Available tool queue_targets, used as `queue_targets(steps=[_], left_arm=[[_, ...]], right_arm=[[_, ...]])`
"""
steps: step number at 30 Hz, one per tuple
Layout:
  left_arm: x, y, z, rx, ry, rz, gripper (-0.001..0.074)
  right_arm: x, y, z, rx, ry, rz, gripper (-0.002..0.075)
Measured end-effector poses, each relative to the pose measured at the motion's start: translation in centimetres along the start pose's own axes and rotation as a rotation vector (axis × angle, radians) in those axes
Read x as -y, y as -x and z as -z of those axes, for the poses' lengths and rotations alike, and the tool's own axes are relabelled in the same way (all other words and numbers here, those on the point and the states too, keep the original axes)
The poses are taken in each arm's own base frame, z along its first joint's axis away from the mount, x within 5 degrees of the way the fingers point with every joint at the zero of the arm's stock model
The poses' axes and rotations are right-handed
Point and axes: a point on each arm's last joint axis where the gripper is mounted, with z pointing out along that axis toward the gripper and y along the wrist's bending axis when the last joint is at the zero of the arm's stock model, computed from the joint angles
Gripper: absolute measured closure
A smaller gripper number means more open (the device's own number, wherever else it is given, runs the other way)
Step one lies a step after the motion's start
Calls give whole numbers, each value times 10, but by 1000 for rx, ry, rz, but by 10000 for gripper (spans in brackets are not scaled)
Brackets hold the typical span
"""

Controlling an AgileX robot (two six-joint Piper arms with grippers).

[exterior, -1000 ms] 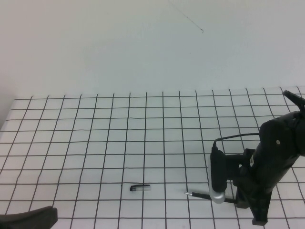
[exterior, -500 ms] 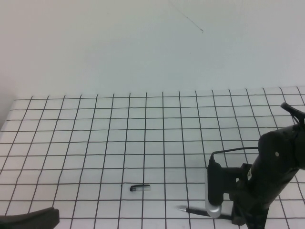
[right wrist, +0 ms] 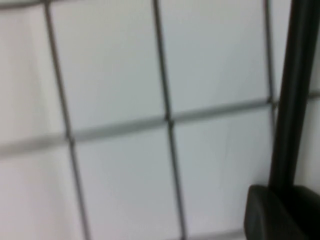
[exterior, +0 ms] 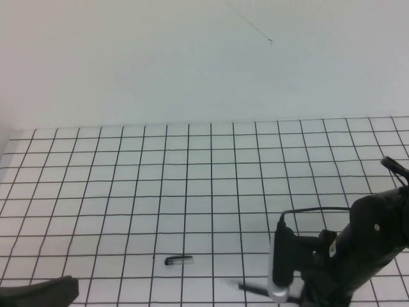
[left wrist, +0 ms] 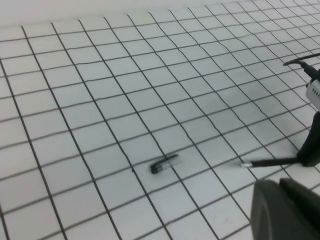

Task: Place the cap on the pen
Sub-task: Put the cap on the pen

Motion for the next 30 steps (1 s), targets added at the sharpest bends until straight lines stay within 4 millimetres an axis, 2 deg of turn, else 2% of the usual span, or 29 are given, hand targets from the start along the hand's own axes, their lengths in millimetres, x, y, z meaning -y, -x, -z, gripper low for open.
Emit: queue_targets(steps=[2,6,11,16,23,26,30], left_arm=[[1,4,2,9,-1,-6,735],[4,18,5,14,-11,8,735],[13,47,6,-135,-100,-29,735],[8,79,-7,-304,-139,28,735],[-9,113,-39,-415,-163,42,722],[-15,121,-50,-455,-185,35,636],[-21,129,-71,-502,-205,43,426]], right_arm=[[4,4,6,49,-67,-61,666],[13,12,40,145,-227,-134,667],[12,14,70,212,-288,-246,667],[1,11,89,200,-176,-457,667],[-29,-6,93,-59,76,-585,668],[-37,-16,97,-182,114,-647,668],[-42,-22,112,-225,81,-660,668]])
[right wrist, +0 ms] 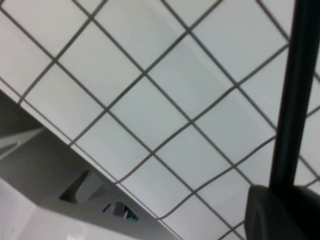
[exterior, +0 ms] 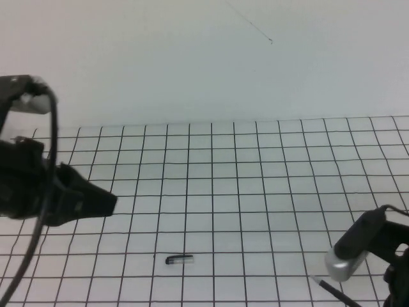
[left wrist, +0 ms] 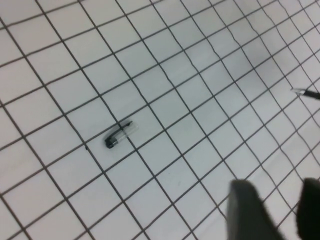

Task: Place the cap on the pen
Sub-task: Put the cap on the pen

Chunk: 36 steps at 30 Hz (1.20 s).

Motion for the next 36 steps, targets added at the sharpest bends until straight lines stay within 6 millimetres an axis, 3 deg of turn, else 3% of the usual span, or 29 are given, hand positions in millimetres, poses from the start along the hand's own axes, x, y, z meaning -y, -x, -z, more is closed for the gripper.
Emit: queue_targets(steps=[4,12,18,22,30,36], left_arm=[[-7,11,-21,-86,15,-30,288],[-13,26,-83,-243,91,-252,370],[-5,20,-130,-410,89,-682,376],[-9,14,-155,-547,161,-942,377],[-19,16,-190,-551,226,-1069,377],[-21,14,-213,-490,185,-1015,377]], right_arm=[[-3,-11,20,58,-43,-26,668],[-5,-48,60,135,-210,-146,668],[-16,-73,87,292,-258,-213,668],[-26,-88,100,402,-230,-298,668],[-41,-102,109,512,-157,-336,668],[-42,-105,87,436,-147,-338,668]])
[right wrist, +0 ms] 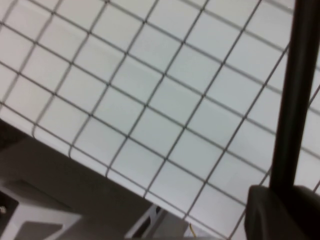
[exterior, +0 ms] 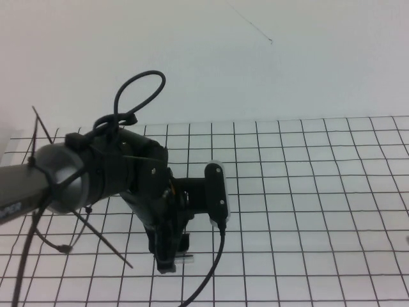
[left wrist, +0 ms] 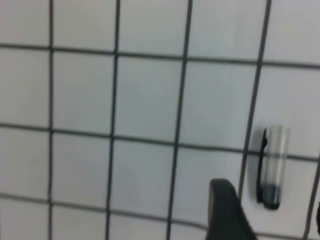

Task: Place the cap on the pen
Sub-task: Put the cap on the pen

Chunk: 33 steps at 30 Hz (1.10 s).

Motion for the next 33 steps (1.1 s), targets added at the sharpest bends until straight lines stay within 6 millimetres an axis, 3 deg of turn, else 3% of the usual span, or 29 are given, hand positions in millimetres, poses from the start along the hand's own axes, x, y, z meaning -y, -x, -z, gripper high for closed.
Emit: queue_targets(steps=[11,14,21,33], left_arm=[[3,-5,-35,-68,-75,-86,378],[3,-6,-39,-81,-82,-93,400],[3,-6,-39,-80,-80,-93,533],[4,-6,-39,-82,-83,-87,531]], right_arm=[[-5,-28,-35,-155,13,-18,668],[-6,-30,-36,-155,19,-26,668],[-8,-31,-34,-143,42,-40,668],[-9,-31,-34,-143,51,-53,668]])
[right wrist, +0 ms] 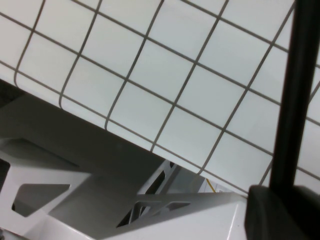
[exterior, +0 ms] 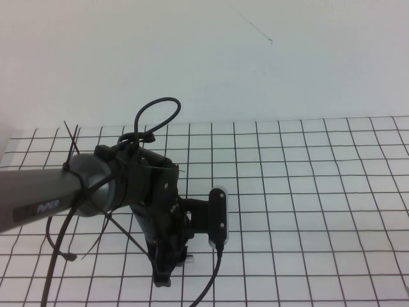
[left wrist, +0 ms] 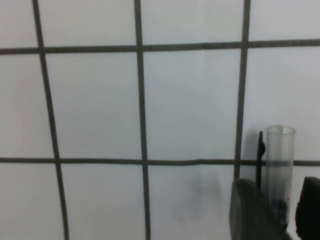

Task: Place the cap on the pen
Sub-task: Put the cap on the pen

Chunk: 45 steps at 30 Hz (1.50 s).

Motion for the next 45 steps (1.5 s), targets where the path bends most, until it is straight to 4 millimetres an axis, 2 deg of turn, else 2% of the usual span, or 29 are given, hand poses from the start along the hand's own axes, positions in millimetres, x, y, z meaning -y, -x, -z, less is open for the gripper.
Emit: queue_targets(steps=[10,20,23,28,31,34,39,45], left_arm=[[0,0,0,3,-4,21,416],[2,0,-8,-9,-37,36,426],[3,0,-12,-7,-48,77,496],[3,0,-13,-8,-53,81,672],[4,-1,-13,-19,-64,78,720],[4,-1,-10,-20,-62,75,723],[-2,3,13,48,39,75,723],[-7,9,67,194,216,67,723]], right_arm=[[0,0,0,0,0,0,668],[0,0,0,0,0,0,668],[0,0,0,0,0,0,668],[0,0,0,0,0,13,668],[0,0,0,0,0,20,668],[0,0,0,0,0,22,668],[1,1,0,6,-8,33,668],[-6,1,-1,2,66,147,668]])
